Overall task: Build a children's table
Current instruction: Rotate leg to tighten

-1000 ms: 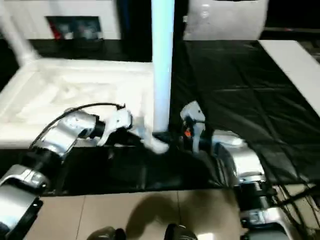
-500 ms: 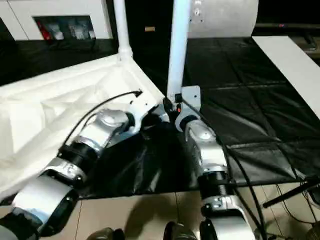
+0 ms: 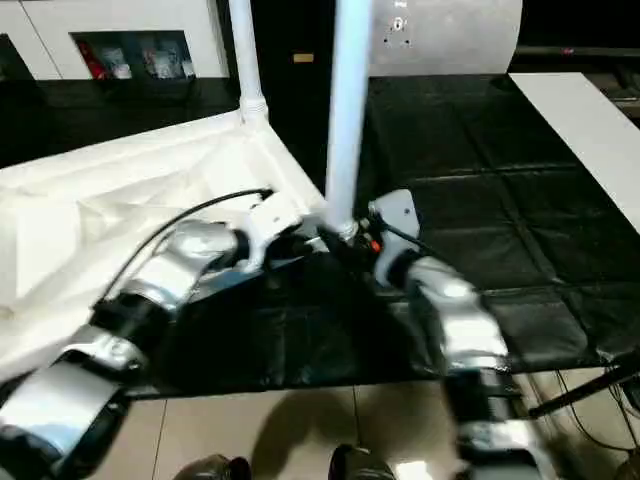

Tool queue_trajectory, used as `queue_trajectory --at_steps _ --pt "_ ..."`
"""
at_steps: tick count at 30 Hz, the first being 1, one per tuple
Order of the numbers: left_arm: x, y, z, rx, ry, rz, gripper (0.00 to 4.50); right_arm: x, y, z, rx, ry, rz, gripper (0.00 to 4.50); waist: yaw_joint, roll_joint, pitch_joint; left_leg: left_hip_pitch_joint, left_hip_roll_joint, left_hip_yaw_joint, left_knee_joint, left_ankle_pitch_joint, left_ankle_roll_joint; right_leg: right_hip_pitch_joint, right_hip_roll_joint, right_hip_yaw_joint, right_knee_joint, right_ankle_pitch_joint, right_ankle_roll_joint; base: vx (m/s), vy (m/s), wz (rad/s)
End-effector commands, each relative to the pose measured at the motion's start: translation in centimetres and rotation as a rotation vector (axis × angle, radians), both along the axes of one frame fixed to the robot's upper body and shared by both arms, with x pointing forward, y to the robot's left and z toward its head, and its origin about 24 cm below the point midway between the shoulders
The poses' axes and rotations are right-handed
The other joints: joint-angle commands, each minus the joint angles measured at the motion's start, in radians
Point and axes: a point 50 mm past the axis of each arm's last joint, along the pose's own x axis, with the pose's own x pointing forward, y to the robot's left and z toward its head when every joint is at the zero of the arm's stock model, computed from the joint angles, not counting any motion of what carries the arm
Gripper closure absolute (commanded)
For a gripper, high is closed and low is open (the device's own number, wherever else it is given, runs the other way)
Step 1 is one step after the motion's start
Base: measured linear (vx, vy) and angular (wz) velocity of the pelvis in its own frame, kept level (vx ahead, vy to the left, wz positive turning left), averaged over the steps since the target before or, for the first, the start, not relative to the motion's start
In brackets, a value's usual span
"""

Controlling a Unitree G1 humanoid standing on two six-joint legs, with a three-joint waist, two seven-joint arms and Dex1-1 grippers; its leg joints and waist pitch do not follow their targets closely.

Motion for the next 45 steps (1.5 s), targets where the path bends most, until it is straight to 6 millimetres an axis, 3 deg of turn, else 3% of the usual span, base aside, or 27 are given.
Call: queue_trajectory --at_steps 1,2,8,11,12,14,20,26,39,43,45 --pt "-0.8 0.0 -0.7 0.011 0.021 -0.089 4.50 -0.3 0.2 0.4 0.006 0.003 0.087 0.24 0.006 -0.009 -0.074 0.002 0.093 -0.052 -0.066 -0.149 0.114 0.065 -0.105 0.089 -0.087 -0.346 -0.153 0.000 0.000 0.00" --pt "-1.3 0.5 -0.8 0.044 0.023 -0.173 4.50 -0.7 -0.4 0.7 -0.014 0.020 0.166 0.05 0.007 -0.008 -0.075 0.002 0.095 -0.053 -0.068 -0.148 0.112 0.065 -0.106 0.090 -0.086 -0.342 -0.157 0.000 0.000 0.00" --pt "-2.7 1.7 -0.6 0.090 0.074 -0.385 4.50 -1.7 -1.6 1.2 -0.054 0.109 0.393 0.05 0.019 -0.007 -0.079 -0.001 0.103 -0.048 -0.065 -0.109 0.127 0.065 -0.105 0.093 -0.065 -0.227 -0.196 0.000 0.000 0.00" --pt "-3.5 2.0 -0.4 0.112 0.080 -0.505 4.50 -2.0 -1.7 1.1 -0.072 0.154 0.491 0.05 0.034 -0.008 -0.079 0.002 0.105 -0.047 -0.064 -0.102 0.124 0.061 -0.109 0.092 -0.064 -0.236 -0.195 0.000 0.000 0.00" --pt "-3.6 2.0 -0.4 0.118 0.083 -0.535 4.50 -2.1 -1.8 1.0 -0.075 0.166 0.518 0.05 0.038 -0.014 -0.080 0.003 0.105 -0.047 -0.065 -0.102 0.117 0.061 -0.108 0.092 -0.064 -0.241 -0.194 0.000 0.000 0.00" --pt "-3.9 2.0 -0.2 0.122 0.089 -0.574 4.50 -2.3 -1.7 1.0 -0.076 0.179 0.571 0.05 0.045 -0.010 -0.081 0.004 0.107 -0.047 -0.065 -0.096 0.110 0.060 -0.109 0.092 -0.061 -0.239 -0.198 0.000 0.000 0.00" --pt "-4.3 2.0 0.1 0.147 0.098 -0.660 4.50 -2.6 -0.8 1.1 -0.031 0.219 0.683 0.66 0.056 -0.017 -0.081 0.004 0.106 -0.047 -0.066 -0.093 0.097 0.062 -0.112 0.094 -0.061 -0.251 -0.190 0.000 0.000 0.00" --pt "-4.2 2.0 0.1 0.147 0.092 -0.664 4.50 -2.6 -0.7 0.8 -0.061 0.224 0.711 1.21 0.055 -0.017 -0.081 0.004 0.105 -0.047 -0.066 -0.088 0.088 0.060 -0.110 0.093 -0.062 -0.258 -0.180 0.000 0.000 0.00" --pt "-4.1 2.1 0.1 0.104 0.100 -0.621 4.50 -3.1 -0.4 0.8 -0.012 0.255 0.735 2.19 0.056 -0.021 -0.081 0.004 0.104 -0.046 -0.064 -0.066 0.103 0.062 -0.108 0.092 -0.061 -0.255 -0.175 0.000 0.000 0.00" --pt "-3.4 1.6 0.2 0.064 0.100 -0.509 4.50 -3.3 0.6 0.9 0.066 0.258 0.673 2.35 0.054 -0.022 -0.078 0.003 0.105 -0.047 -0.066 -0.080 0.092 0.060 -0.109 0.093 -0.065 -0.287 -0.165 0.000 0.000 0.00" --pt "-2.2 0.8 0.4 0.028 0.107 -0.347 4.50 -2.4 1.8 0.3 0.070 0.229 0.469 2.36 0.050 -0.020 -0.072 0.006 0.104 -0.049 -0.068 -0.101 0.070 0.056 -0.110 0.092 -0.074 -0.332 -0.157 0.000 0.000 0.00"
